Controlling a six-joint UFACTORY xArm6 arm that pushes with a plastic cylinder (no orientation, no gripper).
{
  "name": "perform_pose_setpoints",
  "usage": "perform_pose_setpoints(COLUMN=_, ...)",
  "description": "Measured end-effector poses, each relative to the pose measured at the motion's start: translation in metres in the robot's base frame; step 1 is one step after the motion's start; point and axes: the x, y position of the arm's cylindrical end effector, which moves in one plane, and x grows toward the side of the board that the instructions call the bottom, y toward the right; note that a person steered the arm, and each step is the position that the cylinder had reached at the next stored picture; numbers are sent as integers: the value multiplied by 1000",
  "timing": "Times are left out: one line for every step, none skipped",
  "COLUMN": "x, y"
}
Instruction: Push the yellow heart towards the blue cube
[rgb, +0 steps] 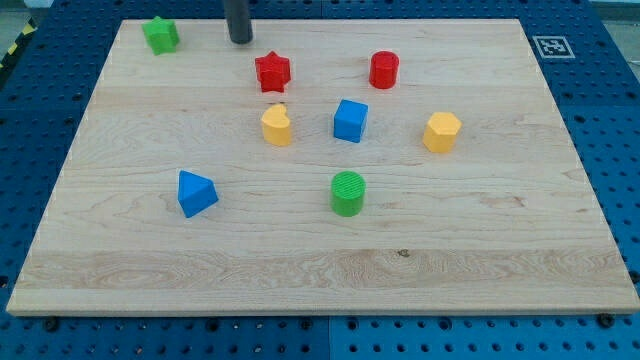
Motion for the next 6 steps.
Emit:
perform_pose_setpoints(x=31, y=0)
perform_pose_setpoints(x=31, y=0)
perform_pose_setpoints(x=35, y=-2)
perform_pose_setpoints(x=73, y=-27)
perform_pose_setpoints(x=119, y=-46)
perform_pose_setpoints(x=168, y=-29)
